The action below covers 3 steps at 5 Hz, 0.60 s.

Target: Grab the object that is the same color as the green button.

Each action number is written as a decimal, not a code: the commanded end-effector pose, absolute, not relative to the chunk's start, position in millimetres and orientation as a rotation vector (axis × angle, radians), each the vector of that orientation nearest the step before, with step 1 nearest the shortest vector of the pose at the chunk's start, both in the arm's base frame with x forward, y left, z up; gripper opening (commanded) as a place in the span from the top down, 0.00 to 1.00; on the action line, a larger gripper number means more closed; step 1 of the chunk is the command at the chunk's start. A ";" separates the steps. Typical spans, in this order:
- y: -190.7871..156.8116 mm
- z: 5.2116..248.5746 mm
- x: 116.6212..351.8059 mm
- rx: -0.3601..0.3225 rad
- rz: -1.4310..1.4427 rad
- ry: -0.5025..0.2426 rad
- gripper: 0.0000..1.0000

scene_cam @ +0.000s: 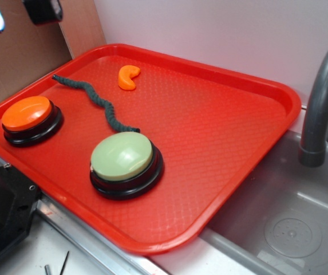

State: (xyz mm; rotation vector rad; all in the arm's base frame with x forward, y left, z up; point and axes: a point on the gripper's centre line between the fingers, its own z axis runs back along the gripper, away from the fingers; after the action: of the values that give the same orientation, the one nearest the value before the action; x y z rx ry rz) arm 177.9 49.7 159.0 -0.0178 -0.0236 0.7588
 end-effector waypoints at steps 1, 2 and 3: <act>67.2 107.6 211.0 -0.032 0.886 -0.089 0.00; 70.1 91.2 223.9 -0.021 0.919 -0.102 0.00; 72.4 66.8 239.2 -0.030 0.919 -0.082 0.00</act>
State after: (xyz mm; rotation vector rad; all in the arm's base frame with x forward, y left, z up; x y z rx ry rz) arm 232.7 66.3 56.8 -0.0192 -0.0370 0.9204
